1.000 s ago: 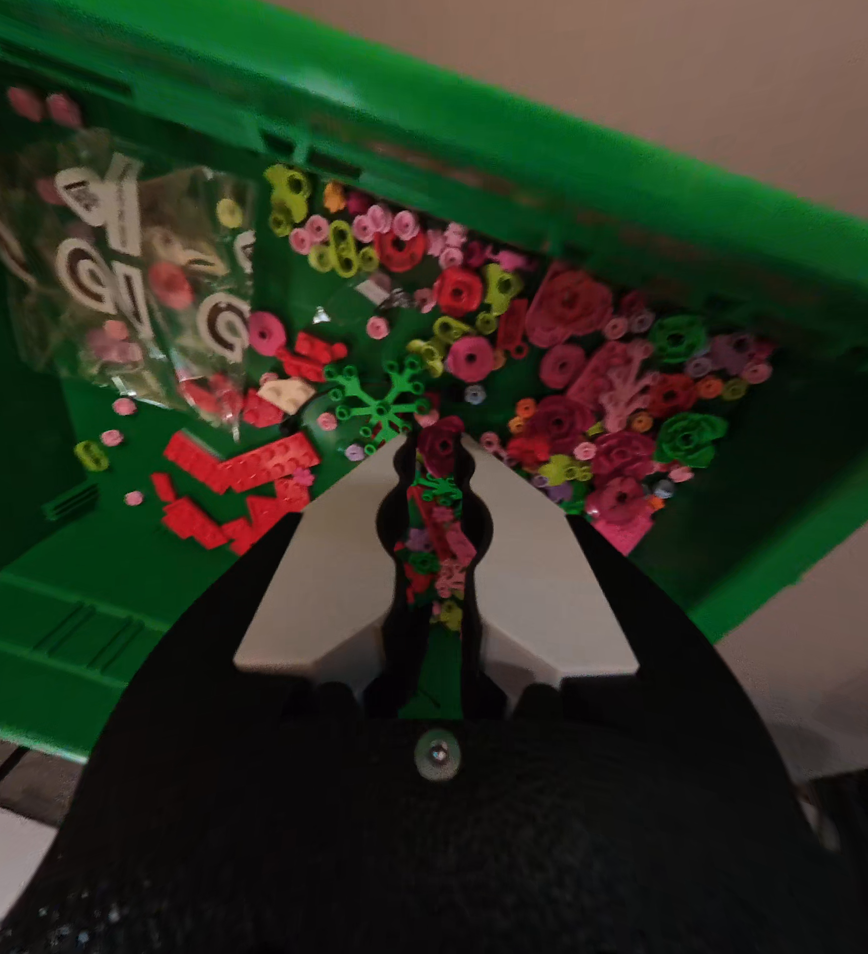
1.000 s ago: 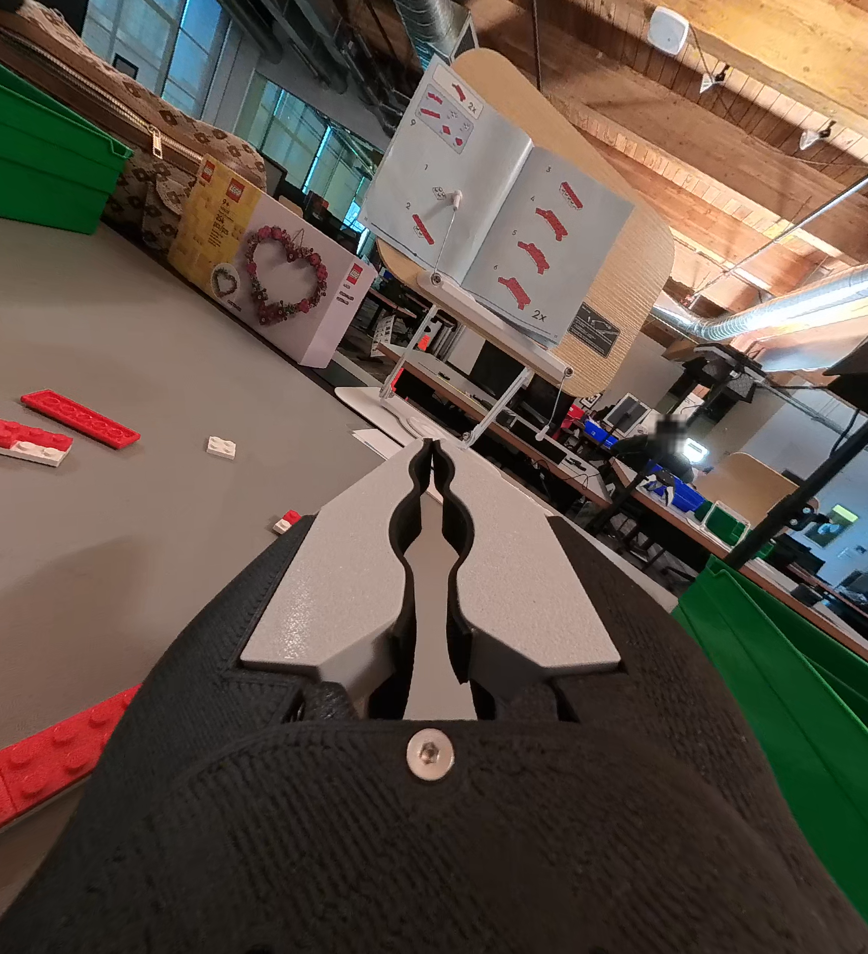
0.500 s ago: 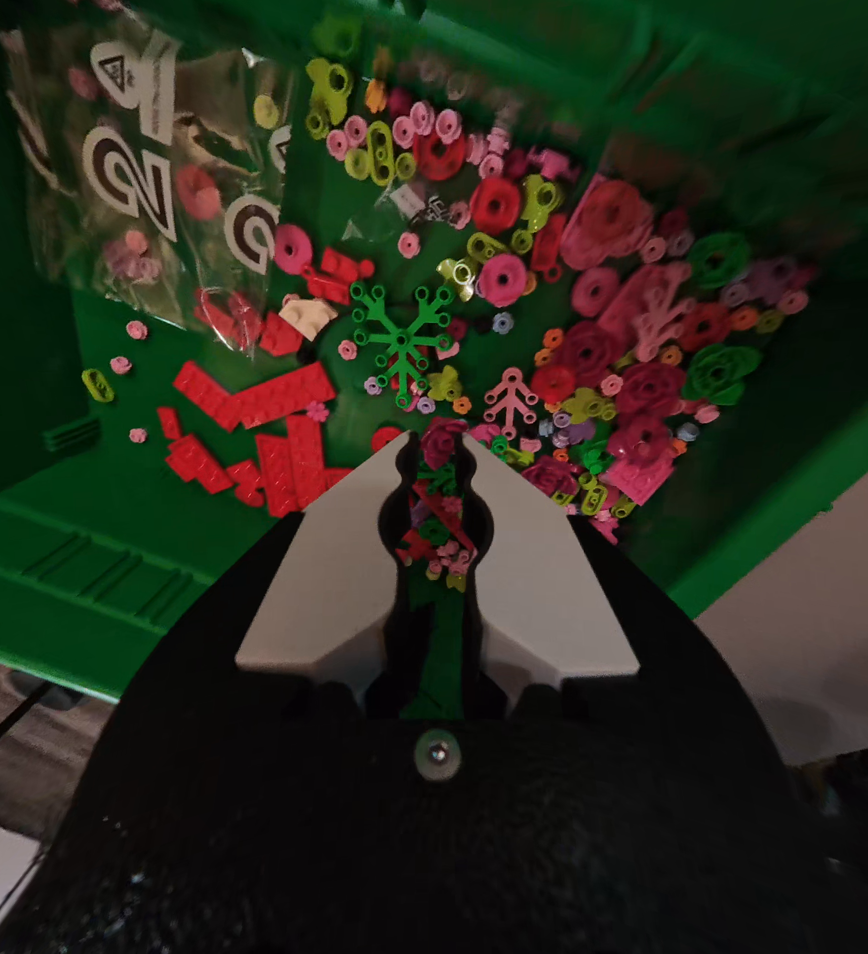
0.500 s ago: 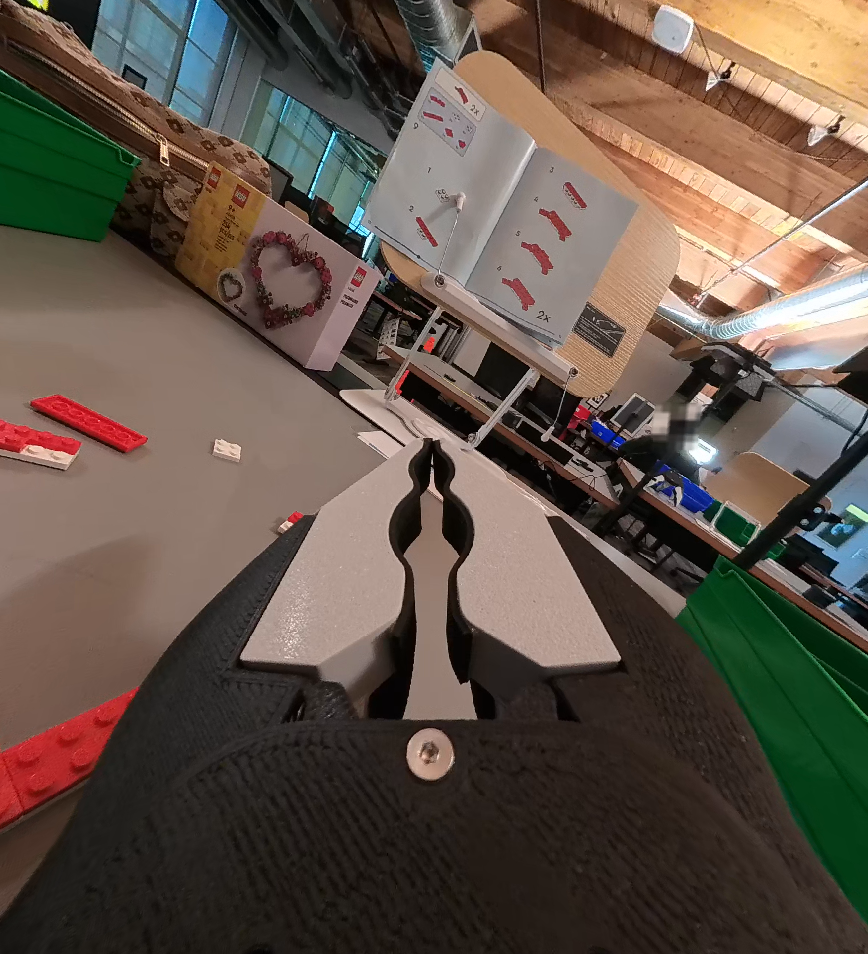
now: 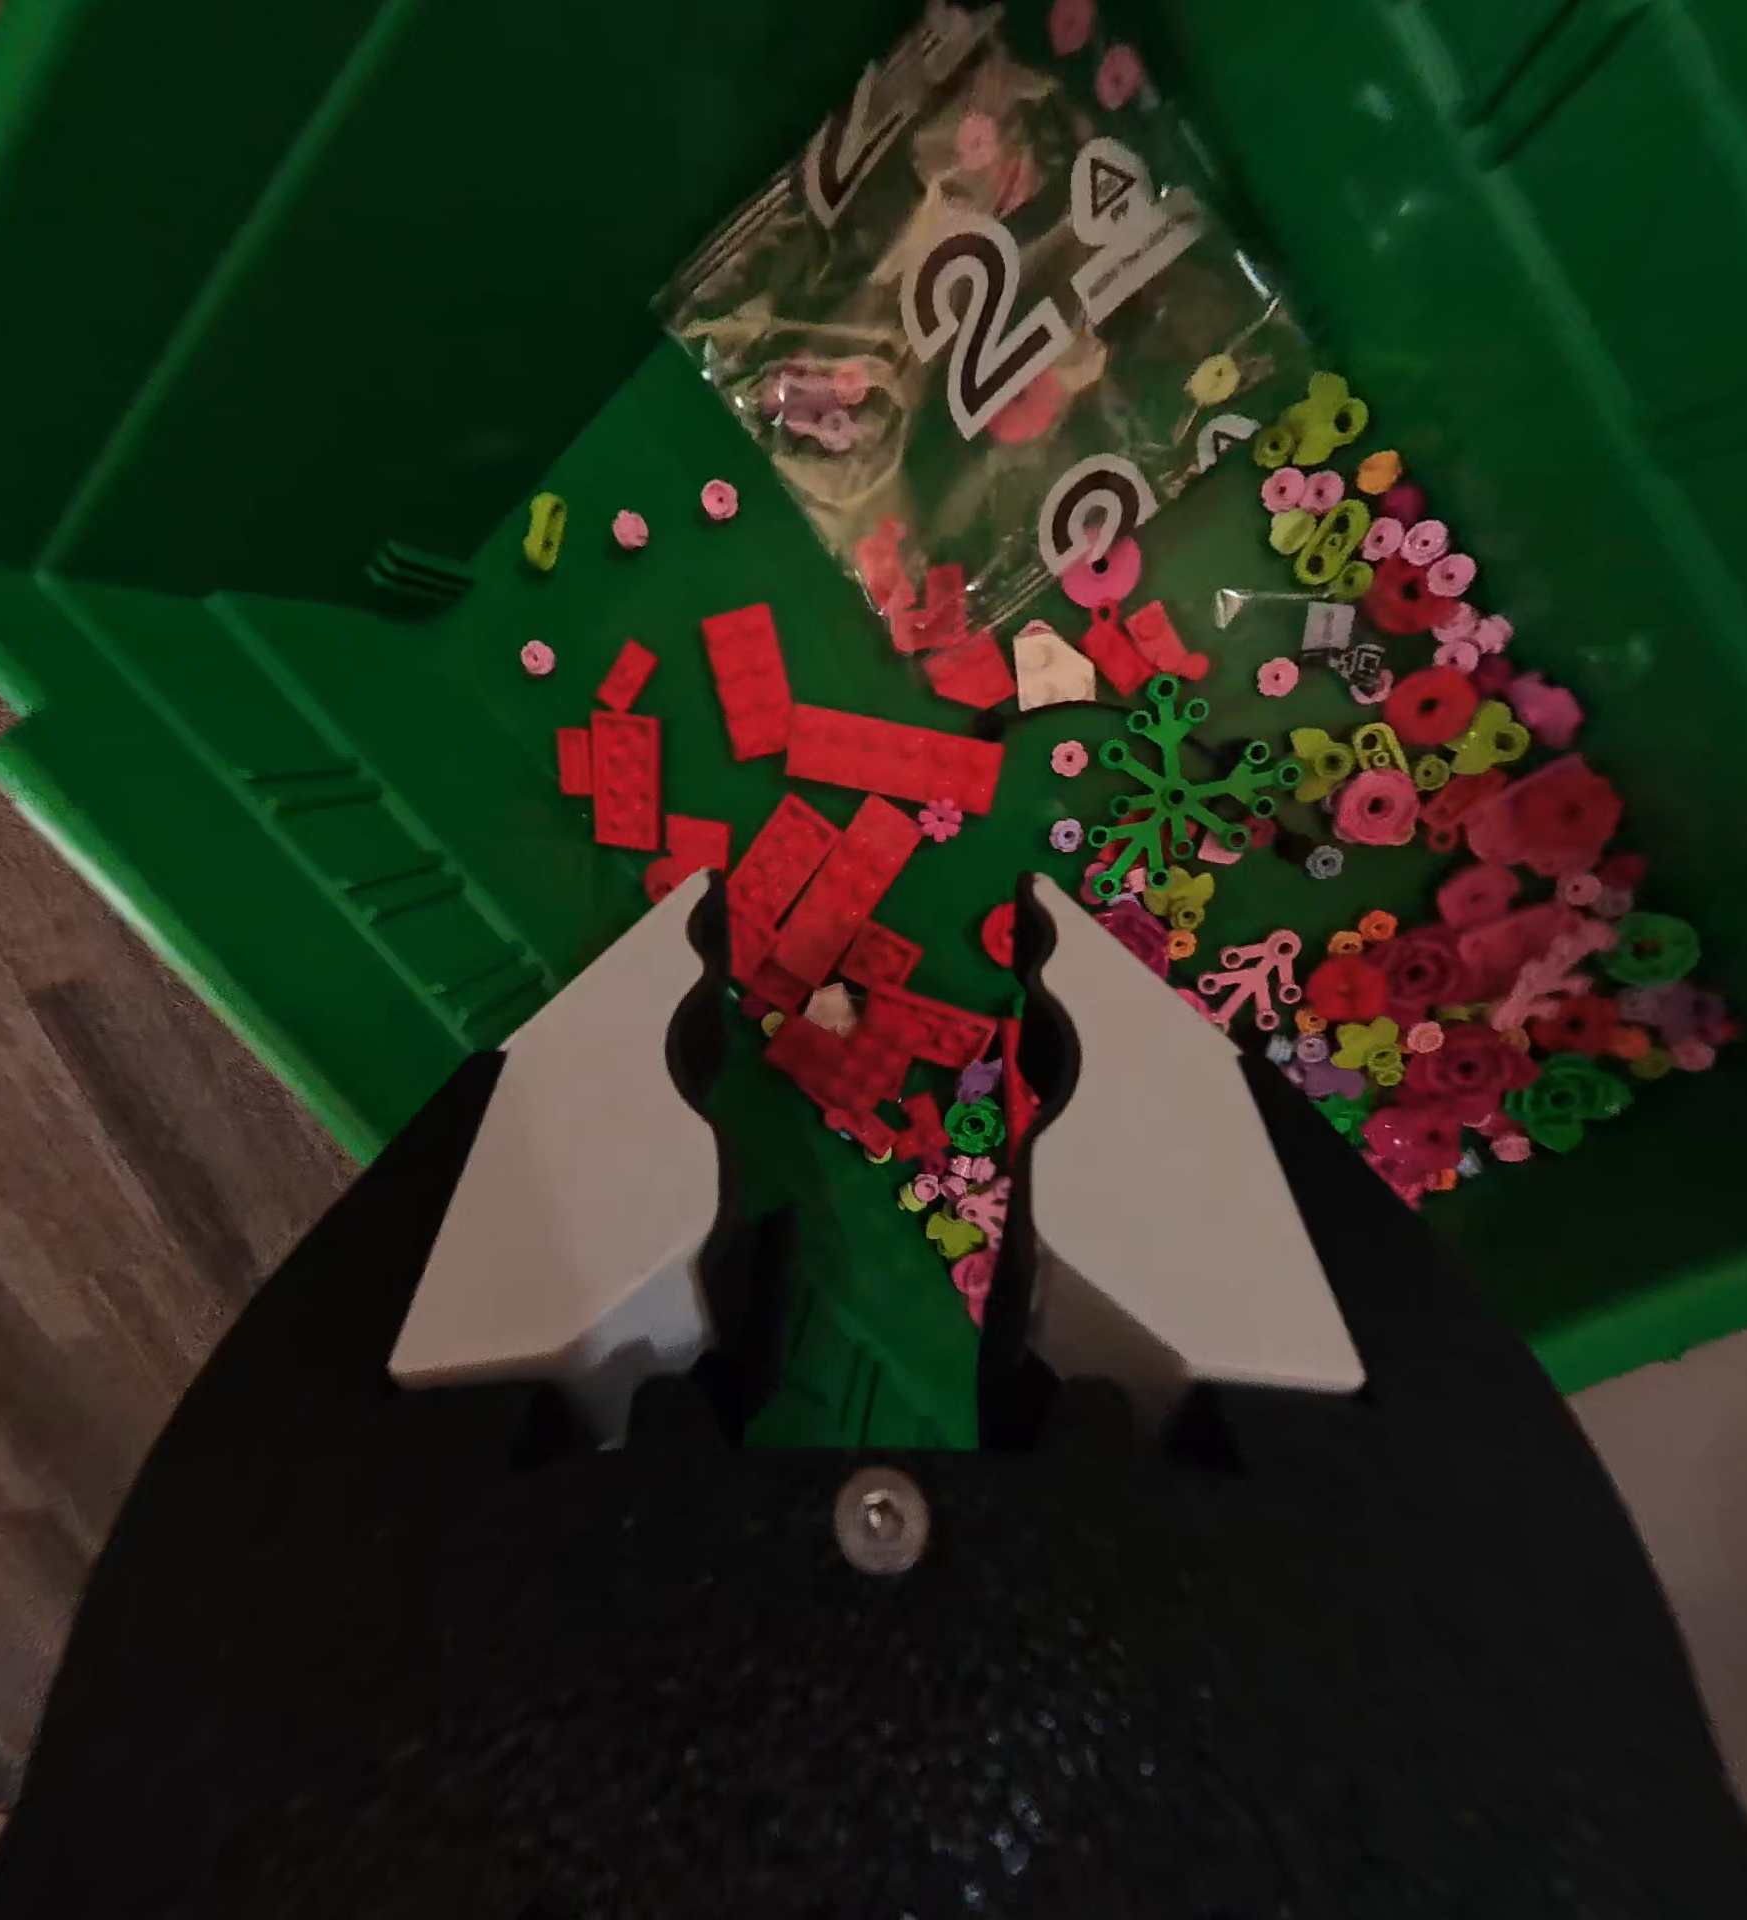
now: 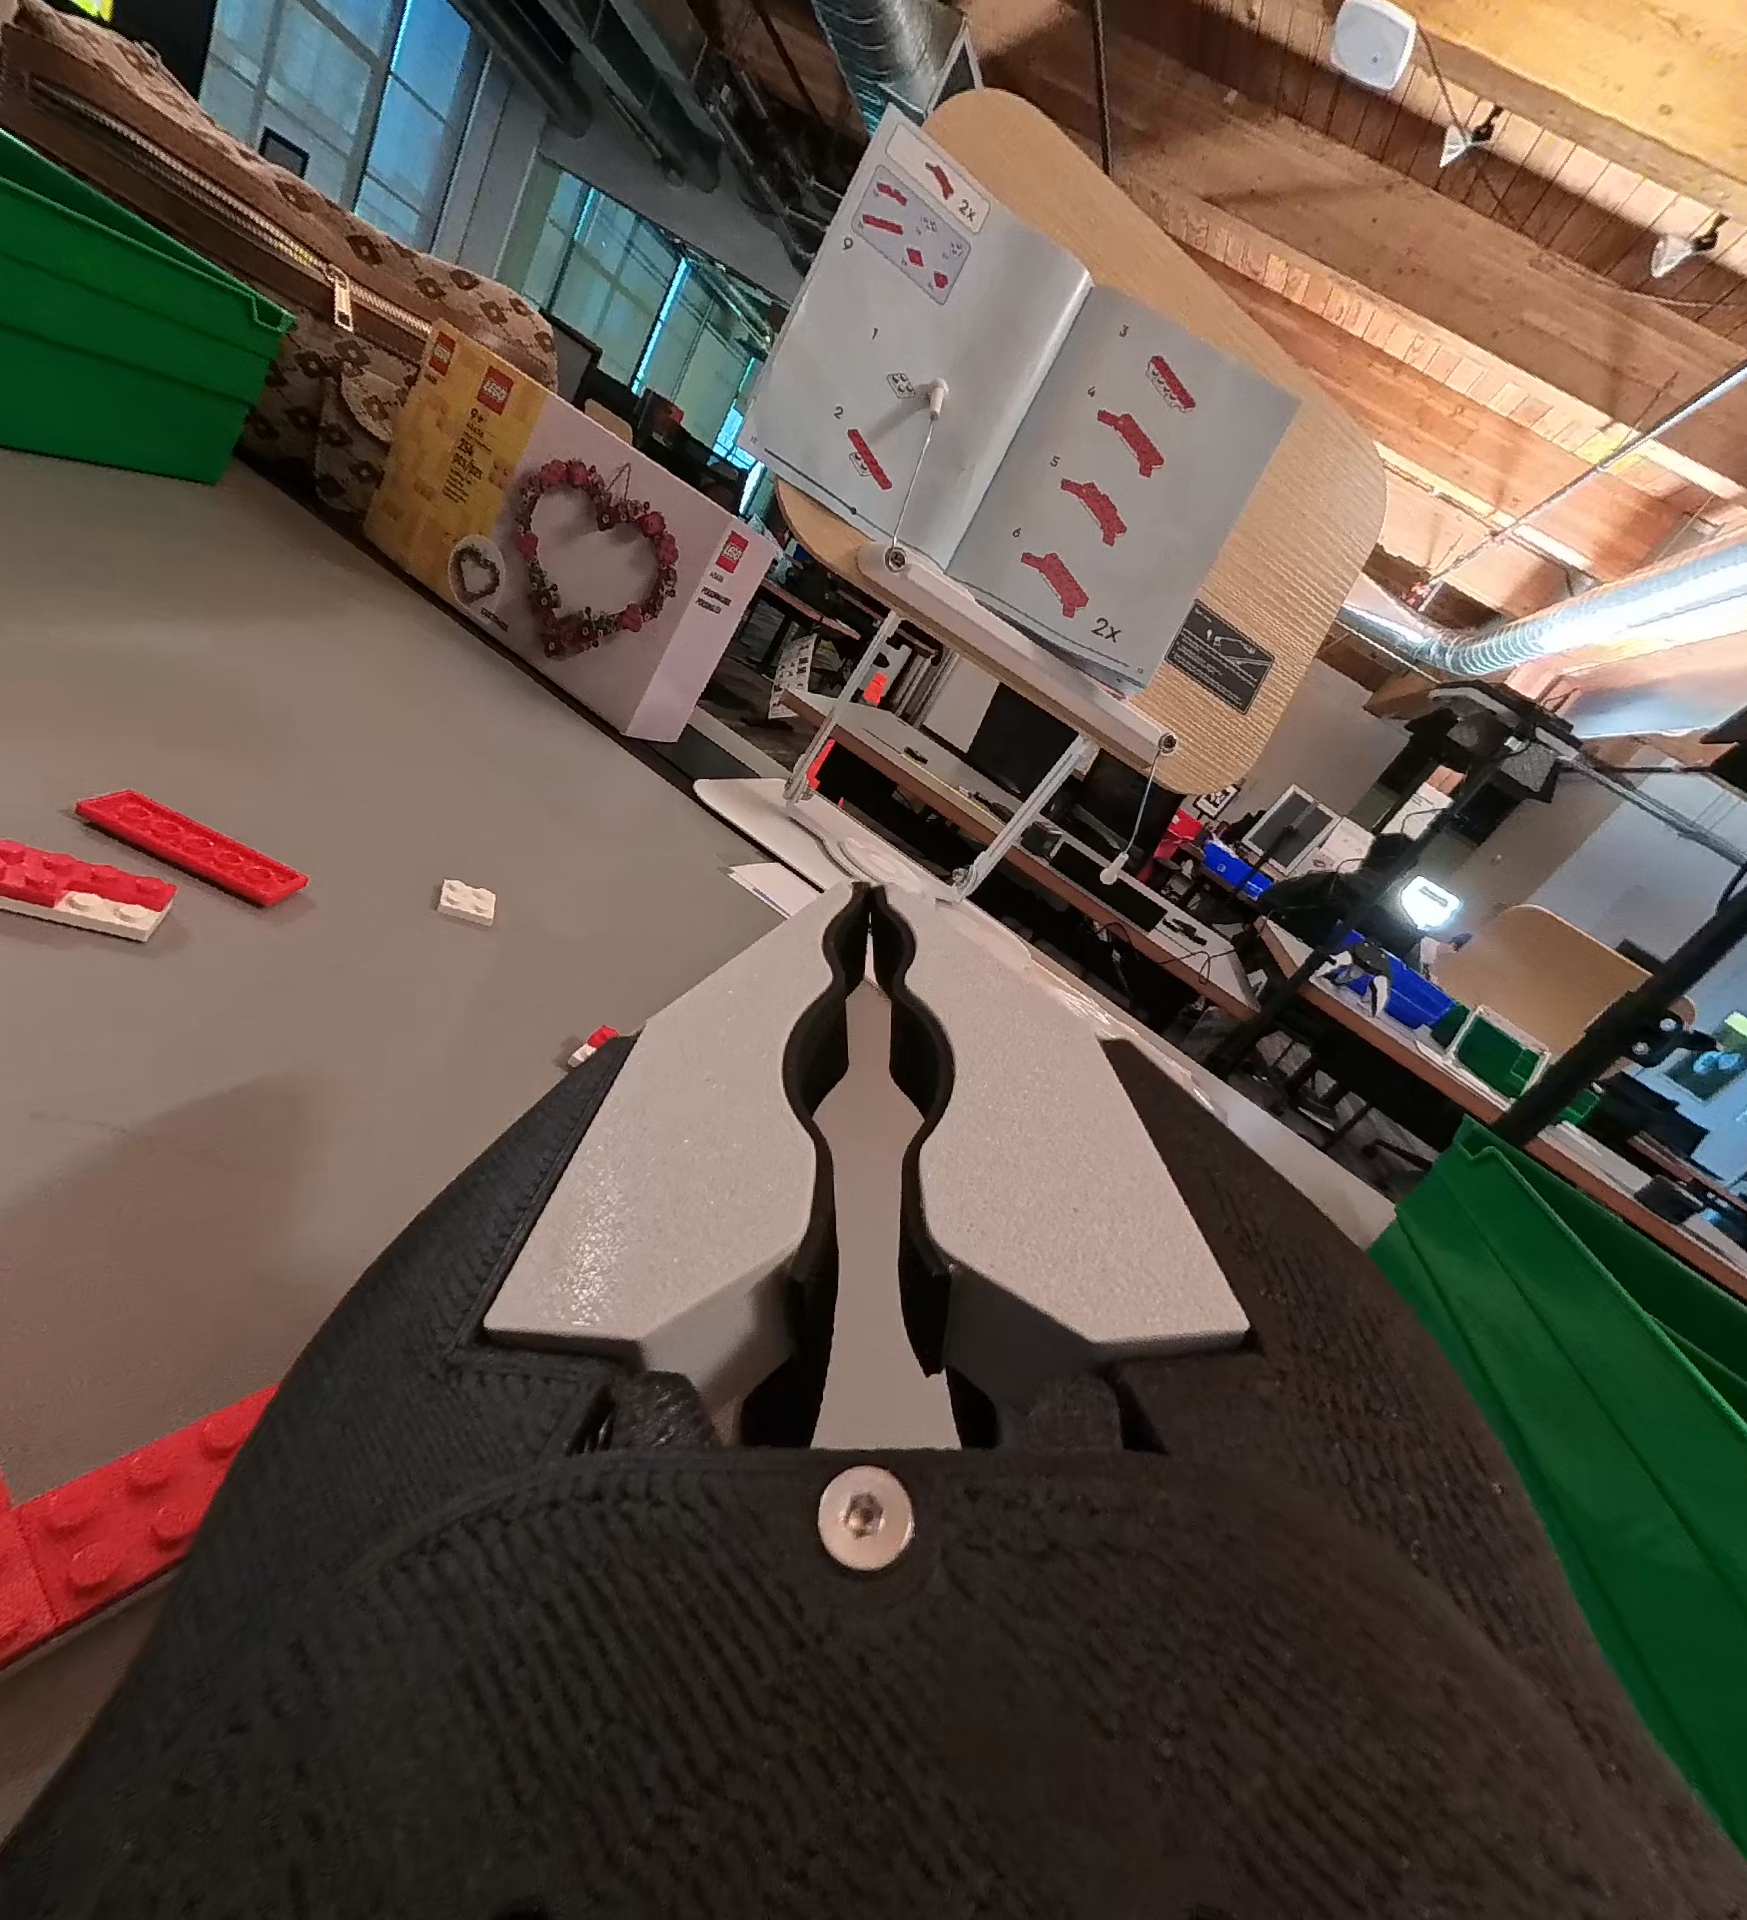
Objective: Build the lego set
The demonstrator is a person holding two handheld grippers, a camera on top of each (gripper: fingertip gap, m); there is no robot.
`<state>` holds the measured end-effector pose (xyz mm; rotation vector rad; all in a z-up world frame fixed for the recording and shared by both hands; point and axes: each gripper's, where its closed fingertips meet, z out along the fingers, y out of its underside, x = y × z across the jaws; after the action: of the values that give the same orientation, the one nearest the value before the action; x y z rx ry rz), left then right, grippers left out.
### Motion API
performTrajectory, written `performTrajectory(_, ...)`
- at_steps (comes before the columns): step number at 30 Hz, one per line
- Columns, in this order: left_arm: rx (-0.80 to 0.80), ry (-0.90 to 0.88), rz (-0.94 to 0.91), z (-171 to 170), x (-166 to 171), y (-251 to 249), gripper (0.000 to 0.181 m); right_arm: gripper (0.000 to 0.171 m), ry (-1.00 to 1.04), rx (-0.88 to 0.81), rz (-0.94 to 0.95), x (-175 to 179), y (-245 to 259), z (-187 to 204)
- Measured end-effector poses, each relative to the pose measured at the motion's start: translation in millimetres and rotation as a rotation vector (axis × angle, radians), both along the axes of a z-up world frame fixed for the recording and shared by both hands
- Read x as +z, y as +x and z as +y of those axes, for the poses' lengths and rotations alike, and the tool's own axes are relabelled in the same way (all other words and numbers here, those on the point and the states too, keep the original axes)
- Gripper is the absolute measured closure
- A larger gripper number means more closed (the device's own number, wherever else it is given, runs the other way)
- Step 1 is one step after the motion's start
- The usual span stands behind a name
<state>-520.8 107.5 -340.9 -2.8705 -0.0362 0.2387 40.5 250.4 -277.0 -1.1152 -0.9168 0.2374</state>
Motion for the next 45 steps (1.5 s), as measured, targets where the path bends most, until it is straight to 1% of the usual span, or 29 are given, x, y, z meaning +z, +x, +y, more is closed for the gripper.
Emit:
performTrajectory(1,0.003,-0.007,-0.013,0.2,-2.0,1.3,0.129,0.171,-0.001,0.001,-0.001,-0.3,-0.3,0.0)
performTrajectory(4,0.034,-0.047,-0.013,-3.4,-6.9,-1.1,0.138,0.171,-0.001,0.007,0.0,-0.3,-0.9,-0.6)
performTrajectory(9,0.109,-0.211,-0.056,-28.5,-19.5,2.0,0.133,0.171,-0.007,0.012,0.0,-0.9,-1.2,-0.7)
performTrajectory(11,0.122,-0.252,-0.066,-36.2,-22.2,5.1,0.136,0.171,-0.009,0.012,0.002,-0.8,-1.1,-0.6)
performTrajectory(14,0.156,-0.264,-0.078,-40.5,-23.6,8.9,0.136,0.171,-0.011,0.02,0.007,-0.4,-1.4,-1.5)
performTrajectory(18,0.207,-0.3,-0.033,-48.2,-28.8,6.3,0.14,0.171,-0.012,0.04,0.027,2.0,-1.4,-3.9)
performTrajectory(22,0.221,-0.343,-0.072,-53.7,-36.6,14.3,0.139,0.171,-0.024,0.046,0.061,5.2,1.7,-3.7)
performTrajectory(25,0.233,-0.296,-0.131,-47.0,-35.4,19.9,0.141,0.171,-0.04,0.046,0.085,6.4,4.5,-2.0)
performTrajectory(29,0.222,-0.126,-0.392,-20.6,-23.5,51.1,0.149,0.171,-0.057,0.047,0.104,6.9,6.3,-0.7)
performTrajectory(30,0.228,-0.103,-0.388,-18.4,-20.3,48.5,0.149,0.171,-0.059,0.049,0.105,6.9,6.2,-0.7)
performTrajectory(32,0.237,-0.097,-0.271,-22.1,-16.3,28.6,0.152,0.171,-0.058,0.052,0.103,6.7,5.8,-1.2)
performTrajectory(34,0.253,-0.135,-0.15,-32.1,-13.6,9.5,0.154,0.171,-0.058,0.056,0.1,6.4,5.0,-1.7)
performTrajectory(35,0.257,-0.153,-0.12,-36.0,-13.3,5.0,0.155,0.171,-0.057,0.057,0.099,6.4,4.9,-1.9)
performTrajectory(37,0.247,-0.159,-0.122,-36.0,-14.5,5.7,0.155,0.171,-0.058,0.058,0.099,6.5,4.8,-2.0)
performTrajectory(39,0.228,-0.12,-0.116,-27.4,-13.0,4.4,0.157,0.171,-0.058,0.058,0.101,6.5,5.0,-1.9)
performTrajectory(41,0.184,-0.025,-0.047,-9.1,-5.5,-7.0,0.16,0.171,-0.058,0.058,0.1,6.5,5.0,-2.0)
performTrajectory(43,0.18,0.056,0.027,5.5,4.4,-21.7,0.163,0.171,-0.057,0.057,0.096,6.2,4.7,-1.8)
performTrajectory(45,0.188,0.091,0.02,14.3,6.3,-26.9,0.161,0.171,-0.055,0.054,0.093,5.9,4.6,-1.6)
